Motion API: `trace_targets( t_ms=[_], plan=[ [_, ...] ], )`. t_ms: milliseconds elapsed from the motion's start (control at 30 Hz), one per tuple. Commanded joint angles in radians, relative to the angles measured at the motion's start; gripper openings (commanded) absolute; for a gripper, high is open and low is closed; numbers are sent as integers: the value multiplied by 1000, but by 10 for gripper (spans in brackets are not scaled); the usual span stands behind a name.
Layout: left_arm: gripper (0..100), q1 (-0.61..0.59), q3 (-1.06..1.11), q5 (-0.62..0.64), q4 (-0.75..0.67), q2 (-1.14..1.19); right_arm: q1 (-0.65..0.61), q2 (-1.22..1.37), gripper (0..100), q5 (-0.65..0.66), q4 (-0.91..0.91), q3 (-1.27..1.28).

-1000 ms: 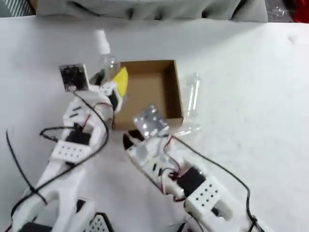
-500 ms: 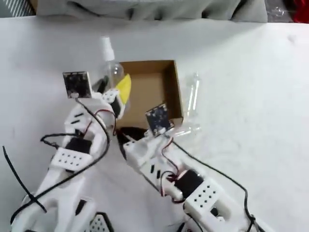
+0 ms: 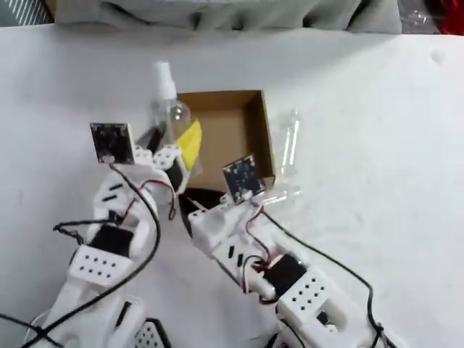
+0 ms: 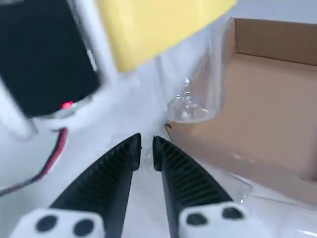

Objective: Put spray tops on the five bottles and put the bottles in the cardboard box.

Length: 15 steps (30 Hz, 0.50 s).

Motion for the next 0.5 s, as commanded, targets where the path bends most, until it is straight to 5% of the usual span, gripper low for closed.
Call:
trace_targets(
  t_ms=[0,467],
  plan=[
    [20,33,-6,6,31,-84,5,-21,18,-9,-19,-12],
    [20,97,-5,-80,290,-297,21,-21,18,-8,-21,-12]
  ],
)
